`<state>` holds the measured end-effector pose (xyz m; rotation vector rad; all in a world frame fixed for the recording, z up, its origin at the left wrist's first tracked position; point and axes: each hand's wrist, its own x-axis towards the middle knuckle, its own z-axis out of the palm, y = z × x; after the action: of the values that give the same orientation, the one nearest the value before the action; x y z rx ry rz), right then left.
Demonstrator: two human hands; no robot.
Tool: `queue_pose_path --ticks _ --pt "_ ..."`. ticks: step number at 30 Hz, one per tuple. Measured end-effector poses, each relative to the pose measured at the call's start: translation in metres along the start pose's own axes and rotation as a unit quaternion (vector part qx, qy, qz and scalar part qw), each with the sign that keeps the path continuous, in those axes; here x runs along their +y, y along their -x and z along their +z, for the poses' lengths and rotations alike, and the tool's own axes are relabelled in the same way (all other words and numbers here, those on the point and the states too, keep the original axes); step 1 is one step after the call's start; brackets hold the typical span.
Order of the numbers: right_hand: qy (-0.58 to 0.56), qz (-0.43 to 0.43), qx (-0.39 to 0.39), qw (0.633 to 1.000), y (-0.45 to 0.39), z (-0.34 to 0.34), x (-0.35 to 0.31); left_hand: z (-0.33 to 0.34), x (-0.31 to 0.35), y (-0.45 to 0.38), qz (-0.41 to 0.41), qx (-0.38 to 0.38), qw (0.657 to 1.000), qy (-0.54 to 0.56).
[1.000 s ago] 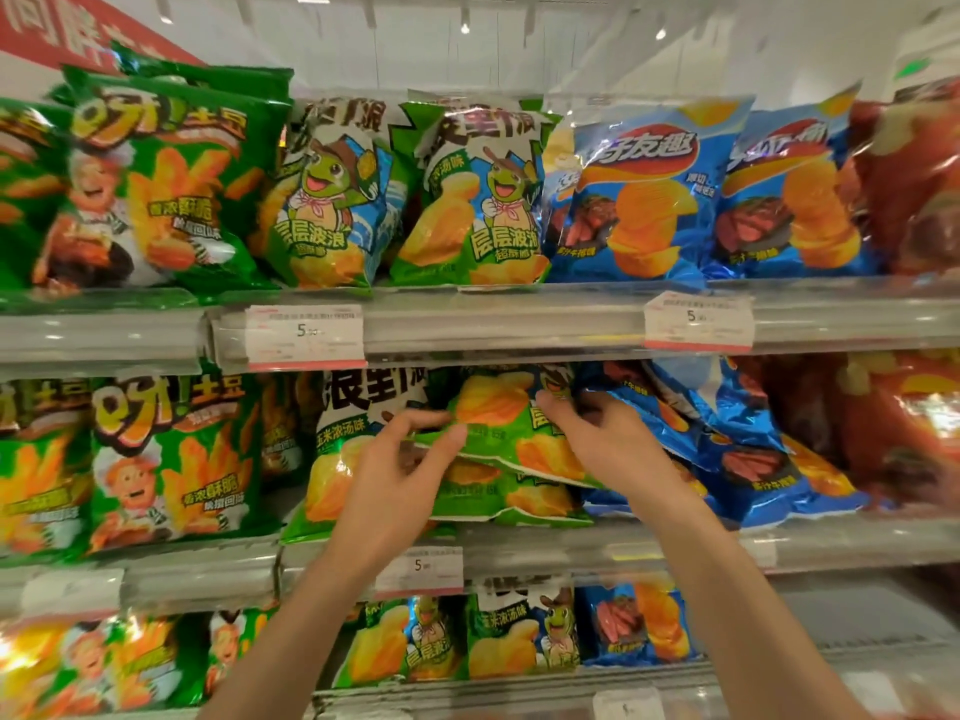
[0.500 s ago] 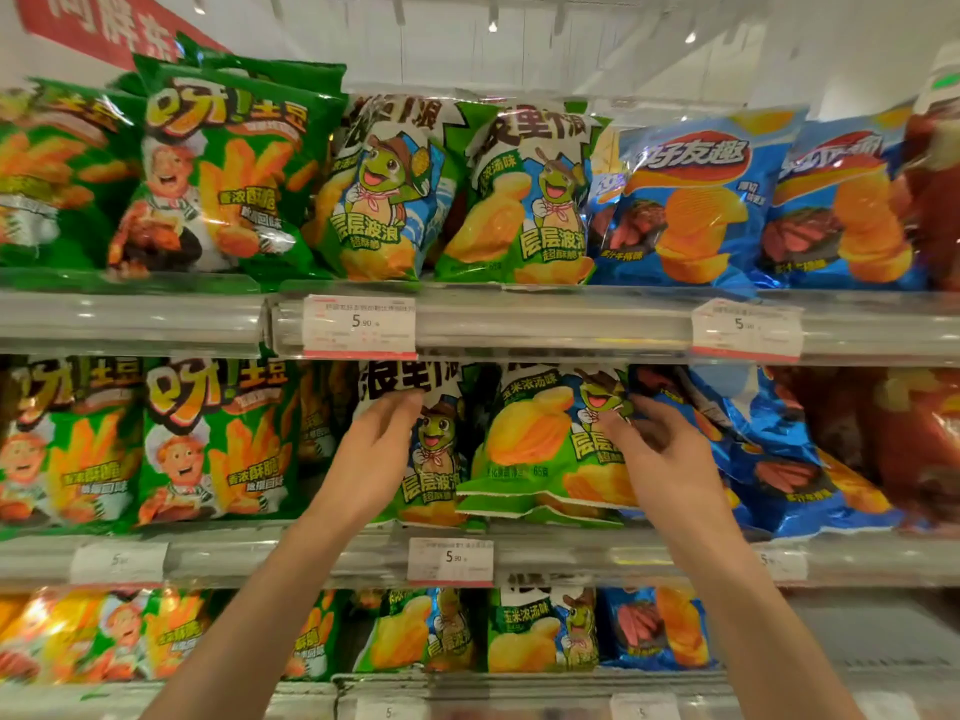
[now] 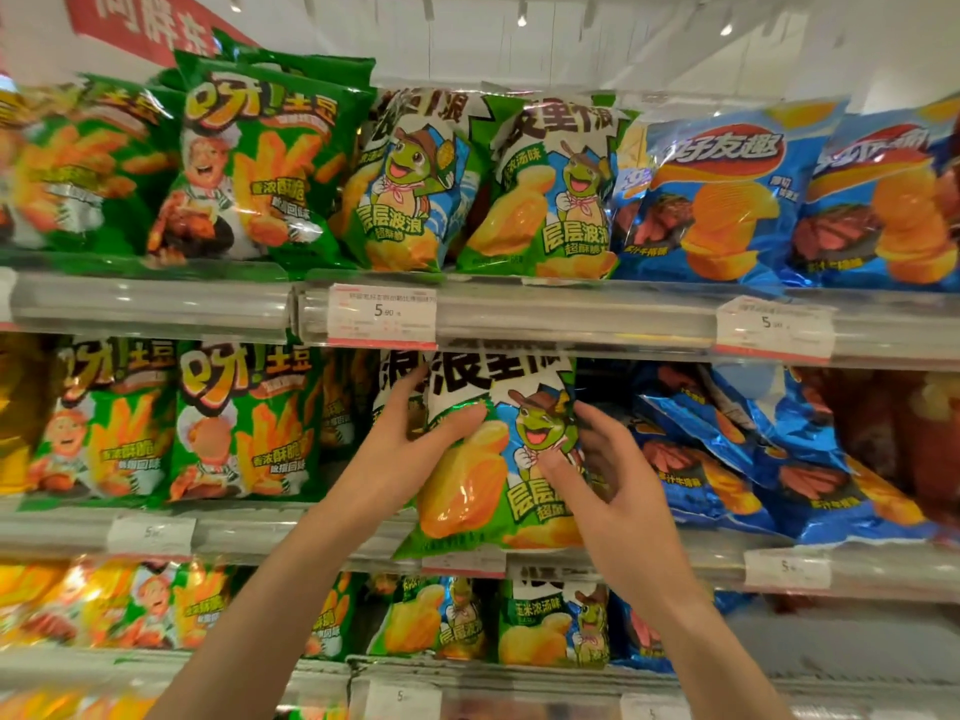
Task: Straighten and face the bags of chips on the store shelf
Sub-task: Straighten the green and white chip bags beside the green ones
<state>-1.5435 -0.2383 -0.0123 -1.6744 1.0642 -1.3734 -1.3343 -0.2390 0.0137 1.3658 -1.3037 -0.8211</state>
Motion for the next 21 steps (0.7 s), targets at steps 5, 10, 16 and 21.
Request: queue_pose_path --ticks 5,10,16,21 --pt "0.025 0.012 -0.073 0.997 0.001 0.013 -0.010 -0.021 -0.012 0.014 0.020 0.059 0.997 0.055" --pt "0.238 -0.010 -0.001 0.971 -0.050 0.005 0.001 -0.042 -0.022 0.018 0.029 0.110 0.993 0.021" --pt "0.400 0.156 -0.120 0.895 -0.118 0.028 0.034 -0.049 -0.030 0.019 0.024 0.141 0.990 0.004" --pt "0.313 0.166 -0.043 0.934 -0.127 0.031 0.054 -0.053 -0.030 0.016 0.038 0.145 0.989 -0.012"
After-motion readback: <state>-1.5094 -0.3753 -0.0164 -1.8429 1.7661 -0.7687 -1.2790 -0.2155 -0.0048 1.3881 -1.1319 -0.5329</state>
